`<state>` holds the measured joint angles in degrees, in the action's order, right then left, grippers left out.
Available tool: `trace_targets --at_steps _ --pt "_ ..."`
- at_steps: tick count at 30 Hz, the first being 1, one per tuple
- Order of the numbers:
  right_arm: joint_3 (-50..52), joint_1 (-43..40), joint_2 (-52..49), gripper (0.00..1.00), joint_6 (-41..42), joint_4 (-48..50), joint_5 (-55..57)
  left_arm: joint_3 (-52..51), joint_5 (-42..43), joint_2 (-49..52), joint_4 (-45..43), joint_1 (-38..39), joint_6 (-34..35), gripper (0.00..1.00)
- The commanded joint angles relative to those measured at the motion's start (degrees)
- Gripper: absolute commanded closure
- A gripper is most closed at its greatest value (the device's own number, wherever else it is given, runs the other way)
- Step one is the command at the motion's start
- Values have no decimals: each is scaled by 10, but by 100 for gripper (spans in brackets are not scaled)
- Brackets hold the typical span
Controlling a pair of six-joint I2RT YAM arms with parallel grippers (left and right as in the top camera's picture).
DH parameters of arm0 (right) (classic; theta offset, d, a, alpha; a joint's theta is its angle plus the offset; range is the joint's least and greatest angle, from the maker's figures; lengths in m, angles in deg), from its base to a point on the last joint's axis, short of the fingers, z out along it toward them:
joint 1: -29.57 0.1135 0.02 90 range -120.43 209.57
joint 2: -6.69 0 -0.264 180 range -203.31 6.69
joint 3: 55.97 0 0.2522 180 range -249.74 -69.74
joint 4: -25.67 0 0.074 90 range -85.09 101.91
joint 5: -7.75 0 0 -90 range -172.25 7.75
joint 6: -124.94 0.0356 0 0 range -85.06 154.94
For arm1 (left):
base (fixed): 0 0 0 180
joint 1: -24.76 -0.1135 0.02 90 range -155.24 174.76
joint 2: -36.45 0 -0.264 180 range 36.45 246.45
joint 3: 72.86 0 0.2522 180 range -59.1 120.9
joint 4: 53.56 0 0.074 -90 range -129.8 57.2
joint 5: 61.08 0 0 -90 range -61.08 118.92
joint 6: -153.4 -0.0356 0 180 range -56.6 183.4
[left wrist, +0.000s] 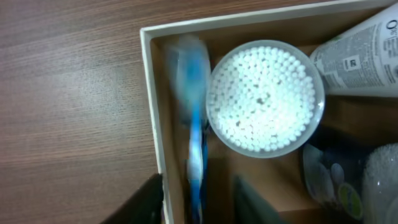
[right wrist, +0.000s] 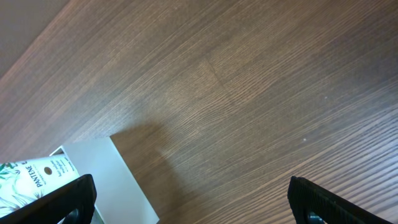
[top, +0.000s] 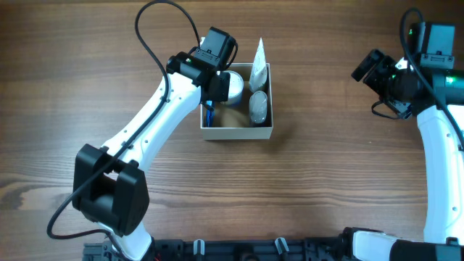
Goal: Pack container
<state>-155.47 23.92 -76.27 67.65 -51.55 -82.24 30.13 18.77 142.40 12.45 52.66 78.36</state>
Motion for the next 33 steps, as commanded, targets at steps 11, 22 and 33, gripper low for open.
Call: trace_targets --at_steps 11,22,33 --pt "-1 -2 -3 0 -10 0 -1 18 -83 -188 20 -148 24 21" --pt "-1 -2 -3 0 -10 0 -1 17 52 -214 70 -345 -10 0" --pt "-1 -2 -3 0 -10 0 -1 17 52 -214 70 -345 -10 0"
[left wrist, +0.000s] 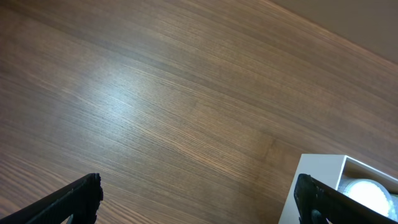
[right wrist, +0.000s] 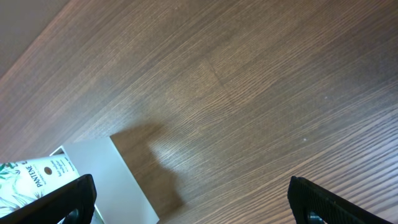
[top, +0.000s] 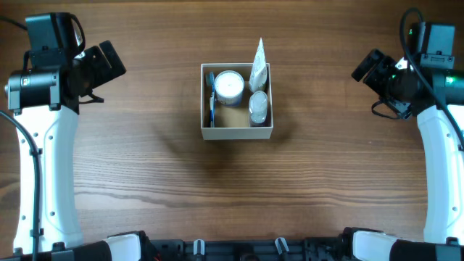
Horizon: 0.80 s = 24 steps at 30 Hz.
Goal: Pack container
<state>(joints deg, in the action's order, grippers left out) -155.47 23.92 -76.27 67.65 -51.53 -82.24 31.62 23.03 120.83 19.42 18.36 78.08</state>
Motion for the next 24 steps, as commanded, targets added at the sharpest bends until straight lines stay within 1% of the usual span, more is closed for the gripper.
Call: trace_targets --at_steps 1,15,17,19,20,21,23,24 --pt "-1 -2 -3 0 -10 0 -1 3 10 2 0 -2 -7 0" --pt "0 -2 -2 0 -14 -9 -1 3 10 2 0 -2 -7 0" --pt "0 -1 11 0 -18 -6 6 3 10 2 0 -2 -7 0" --pt "7 7 42 0 -51 29 8 3 10 2 0 -2 -7 0" --pt "27 19 77 0 -101 83 7 3 10 2 0 -2 -7 0" --pt "44 28 100 0 -128 114 7 3 10 2 0 -2 -7 0" --pt "82 43 147 0 -170 155 7 3 10 2 0 -2 -7 0" --pt "115 52 187 0 -191 174 7 3 10 2 0 -2 -7 0"
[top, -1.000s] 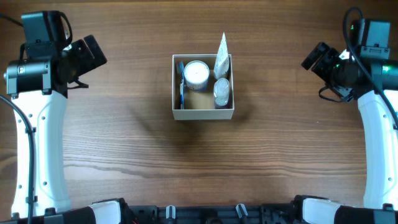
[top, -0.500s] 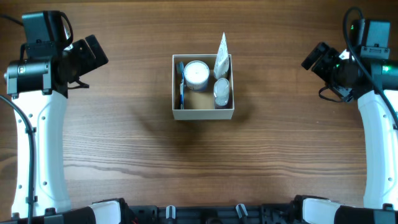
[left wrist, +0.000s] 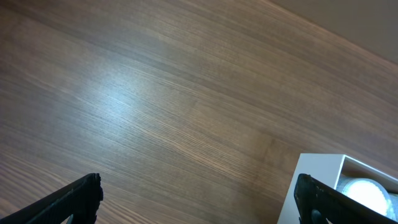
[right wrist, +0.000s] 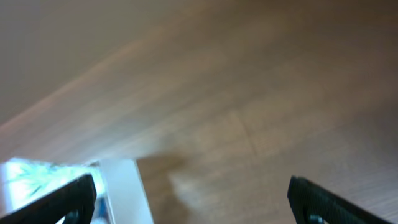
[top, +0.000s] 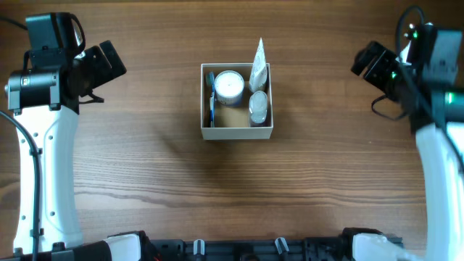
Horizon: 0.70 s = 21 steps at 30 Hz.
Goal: Pack container
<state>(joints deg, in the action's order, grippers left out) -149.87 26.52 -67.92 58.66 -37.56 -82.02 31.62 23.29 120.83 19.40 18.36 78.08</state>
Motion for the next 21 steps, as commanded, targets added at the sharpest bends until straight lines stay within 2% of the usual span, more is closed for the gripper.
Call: trace_targets --at_steps 1,7,11,16,21 --pt "87 31 135 0 -112 47 5 3 7 2 0 -2 -7 0" --pt "292 34 326 0 -180 132 5 3 7 2 0 -2 -7 0" --pt "444 34 469 0 -191 160 5 3 7 2 0 -2 -7 0" --pt "561 34 604 0 -189 160 -6 3 7 2 0 -2 -7 0" --pt "631 34 671 0 -160 160 -7 3 7 2 0 -2 -7 0"
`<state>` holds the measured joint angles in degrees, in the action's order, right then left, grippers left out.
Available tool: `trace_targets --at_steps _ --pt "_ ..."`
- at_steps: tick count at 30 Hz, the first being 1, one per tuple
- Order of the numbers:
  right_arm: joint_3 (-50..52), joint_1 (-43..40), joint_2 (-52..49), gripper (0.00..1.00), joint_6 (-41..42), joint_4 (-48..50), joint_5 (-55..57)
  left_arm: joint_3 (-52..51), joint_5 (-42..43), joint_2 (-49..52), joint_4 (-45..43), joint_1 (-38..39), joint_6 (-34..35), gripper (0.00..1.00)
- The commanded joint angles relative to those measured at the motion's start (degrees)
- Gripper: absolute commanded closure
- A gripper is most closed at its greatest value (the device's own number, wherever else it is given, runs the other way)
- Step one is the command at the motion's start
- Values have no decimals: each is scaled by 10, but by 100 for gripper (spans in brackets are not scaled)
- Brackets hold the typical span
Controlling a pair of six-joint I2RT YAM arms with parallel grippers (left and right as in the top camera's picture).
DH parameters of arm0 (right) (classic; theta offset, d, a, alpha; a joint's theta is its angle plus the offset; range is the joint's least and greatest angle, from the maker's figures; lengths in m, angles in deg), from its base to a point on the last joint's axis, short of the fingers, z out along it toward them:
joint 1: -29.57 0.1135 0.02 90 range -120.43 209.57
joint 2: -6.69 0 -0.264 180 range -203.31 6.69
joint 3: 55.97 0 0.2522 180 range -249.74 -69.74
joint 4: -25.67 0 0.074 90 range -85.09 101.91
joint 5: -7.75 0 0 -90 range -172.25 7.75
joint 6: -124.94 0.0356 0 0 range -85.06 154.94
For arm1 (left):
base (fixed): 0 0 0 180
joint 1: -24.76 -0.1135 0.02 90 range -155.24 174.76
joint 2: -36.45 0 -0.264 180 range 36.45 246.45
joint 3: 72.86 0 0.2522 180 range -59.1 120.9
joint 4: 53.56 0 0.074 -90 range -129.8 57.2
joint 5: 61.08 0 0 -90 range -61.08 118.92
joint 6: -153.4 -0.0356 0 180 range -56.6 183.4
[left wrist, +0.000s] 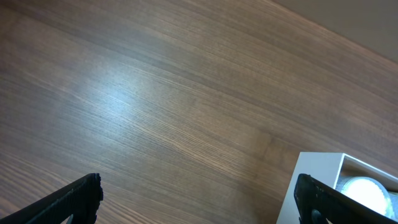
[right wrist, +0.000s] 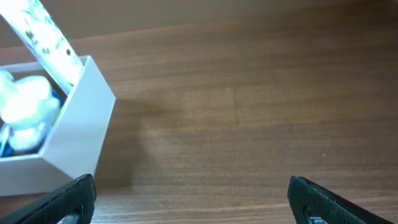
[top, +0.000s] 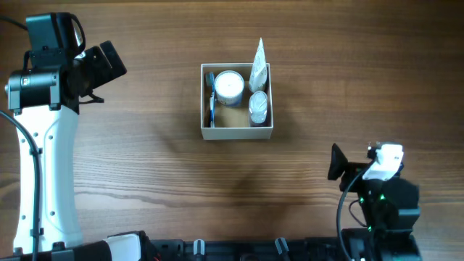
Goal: Pack container
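A white open box stands mid-table holding a round tub of cotton swabs, a blue toothbrush along its left wall, a clear lidded jar and a white tube leaning out of the far right corner. My left gripper is open and empty at the far left, well away from the box. My right gripper is open and empty low at the table's front right, looking toward the box and tube.
Bare wood-grain tabletop surrounds the box. The left arm runs down the left edge; the right arm's folded body sits at the front right.
The right arm has dropped from its raised spot at the far right to a low, folded pose at the front right. The left arm and the box contents are unchanged.
First my left gripper was over the box's left side with the blue toothbrush lying below its open fingers. Then it stood empty at the far left, with the toothbrush in the box. The right arm stayed raised at the right, and now sits low at the front right.
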<state>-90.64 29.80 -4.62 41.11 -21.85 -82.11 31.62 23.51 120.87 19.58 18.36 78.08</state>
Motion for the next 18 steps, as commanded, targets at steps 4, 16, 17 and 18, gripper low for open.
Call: trace_targets --at_steps 4,16,17,18 --pt "84 1 60 0 16 4 -7 3 5 1 -1 -2 -7 0" --pt "120 1 111 0 19 7 -7 3 5 1 -1 -2 -7 0" --pt "120 1 111 0 19 7 -7 3 5 1 -1 -2 -7 0" --pt "120 1 111 0 19 7 -7 3 5 1 -1 -2 -7 0"
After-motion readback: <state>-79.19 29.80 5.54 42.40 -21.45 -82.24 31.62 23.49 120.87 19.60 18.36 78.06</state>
